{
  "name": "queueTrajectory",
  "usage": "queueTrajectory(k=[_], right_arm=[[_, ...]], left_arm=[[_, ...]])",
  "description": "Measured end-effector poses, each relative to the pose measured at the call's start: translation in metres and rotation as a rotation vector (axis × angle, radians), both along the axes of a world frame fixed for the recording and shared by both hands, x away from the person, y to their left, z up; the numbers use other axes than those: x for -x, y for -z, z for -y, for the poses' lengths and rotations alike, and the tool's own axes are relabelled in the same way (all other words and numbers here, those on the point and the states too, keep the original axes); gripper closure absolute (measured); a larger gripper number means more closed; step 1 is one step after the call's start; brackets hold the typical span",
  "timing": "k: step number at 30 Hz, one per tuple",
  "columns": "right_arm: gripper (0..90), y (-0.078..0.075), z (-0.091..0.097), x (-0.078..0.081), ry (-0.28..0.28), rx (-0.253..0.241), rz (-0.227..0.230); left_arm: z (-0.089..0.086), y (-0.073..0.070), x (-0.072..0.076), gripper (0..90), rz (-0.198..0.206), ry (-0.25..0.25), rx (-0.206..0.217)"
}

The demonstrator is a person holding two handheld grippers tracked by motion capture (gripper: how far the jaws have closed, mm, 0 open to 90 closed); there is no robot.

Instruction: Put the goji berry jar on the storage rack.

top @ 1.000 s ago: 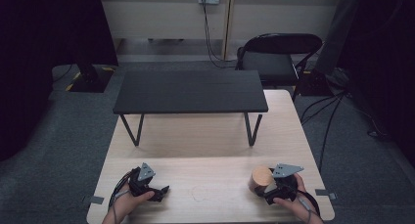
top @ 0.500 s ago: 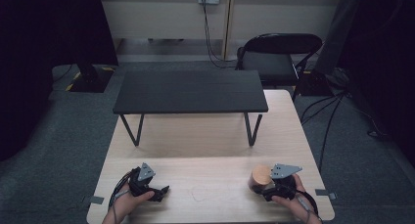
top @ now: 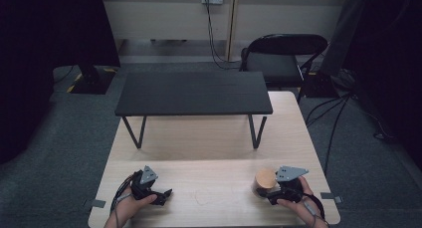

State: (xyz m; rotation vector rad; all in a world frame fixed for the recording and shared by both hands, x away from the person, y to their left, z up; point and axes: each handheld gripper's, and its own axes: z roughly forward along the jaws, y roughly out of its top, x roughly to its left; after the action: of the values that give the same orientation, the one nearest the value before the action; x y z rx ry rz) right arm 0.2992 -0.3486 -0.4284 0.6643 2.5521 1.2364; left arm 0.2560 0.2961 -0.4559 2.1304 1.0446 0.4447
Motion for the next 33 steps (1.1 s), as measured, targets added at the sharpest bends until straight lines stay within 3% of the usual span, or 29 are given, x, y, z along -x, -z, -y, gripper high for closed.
queueTrajectory(k=[15, 33], right_arm=[[25.7, -0.059, -0.011, -0.014, -0.015, -0.073, -0.037], [25.7, -0.127, -0.024, -0.041, -0.013, -0.063, -0.032]], left_arm=[[0.0, -0.001, 0.0, 0.0, -0.001, 0.002, -0.004], [0.0, 0.0, 0.0, 0.0, 0.0, 0.001, -0.003]])
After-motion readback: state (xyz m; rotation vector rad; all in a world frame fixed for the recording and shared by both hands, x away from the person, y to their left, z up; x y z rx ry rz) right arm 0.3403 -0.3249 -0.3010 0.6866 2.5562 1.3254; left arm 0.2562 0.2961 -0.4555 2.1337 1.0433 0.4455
